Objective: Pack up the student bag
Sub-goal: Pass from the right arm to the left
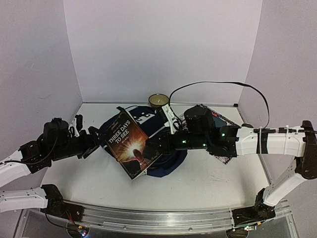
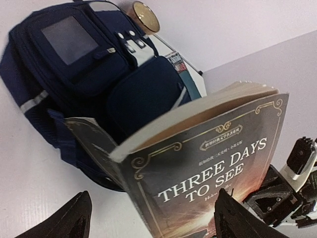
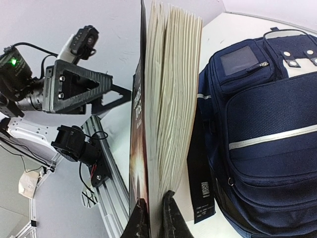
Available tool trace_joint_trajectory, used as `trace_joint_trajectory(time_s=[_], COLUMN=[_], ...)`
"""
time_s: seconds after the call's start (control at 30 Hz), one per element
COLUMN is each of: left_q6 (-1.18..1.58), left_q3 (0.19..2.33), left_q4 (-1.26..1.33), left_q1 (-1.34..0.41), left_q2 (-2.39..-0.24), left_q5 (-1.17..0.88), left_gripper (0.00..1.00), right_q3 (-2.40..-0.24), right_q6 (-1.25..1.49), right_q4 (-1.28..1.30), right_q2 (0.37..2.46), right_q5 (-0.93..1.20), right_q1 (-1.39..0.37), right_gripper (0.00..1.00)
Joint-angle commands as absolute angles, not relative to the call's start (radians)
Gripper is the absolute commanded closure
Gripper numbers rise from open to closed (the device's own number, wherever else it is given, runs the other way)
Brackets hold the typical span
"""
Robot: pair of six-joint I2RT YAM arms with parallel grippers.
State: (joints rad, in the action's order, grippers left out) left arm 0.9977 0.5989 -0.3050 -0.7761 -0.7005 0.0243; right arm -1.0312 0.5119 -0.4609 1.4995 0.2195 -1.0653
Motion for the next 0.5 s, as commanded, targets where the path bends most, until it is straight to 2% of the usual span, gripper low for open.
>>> trace_joint_trajectory(time_s=[0.0,0.1,0.23,0.47], left_q6=[1.014,1.037,1.042,1.036], left_q3=[0.576,0.555,0.567,0.598], left_q4=[-0.055,0.076,0.119,0.19], left_q1=[-0.776,-0.776,-0.777,-0.778], left_q2=[-0.757,-0.794,-0.819,-0.76], left_q5=[-0.127,-0.184,-0.196,-0.241], left_gripper=[0.13,0.14,0.16,0.34], right_q3=[-1.02,-1.014,-0.993,-0.997], right_q6=[0.546,0.559,0.578,0.608], right_q4=[-0.677,-0.711,-0.76,-0.79], right_q2=[1.422,1.416,1.395,1.414], right_q5=[0.263,0.28,0.297,0.327], right_q1=[-1.063,-1.06,-1.055,-1.042], right_gripper=[1.0,1.0,1.0,1.0])
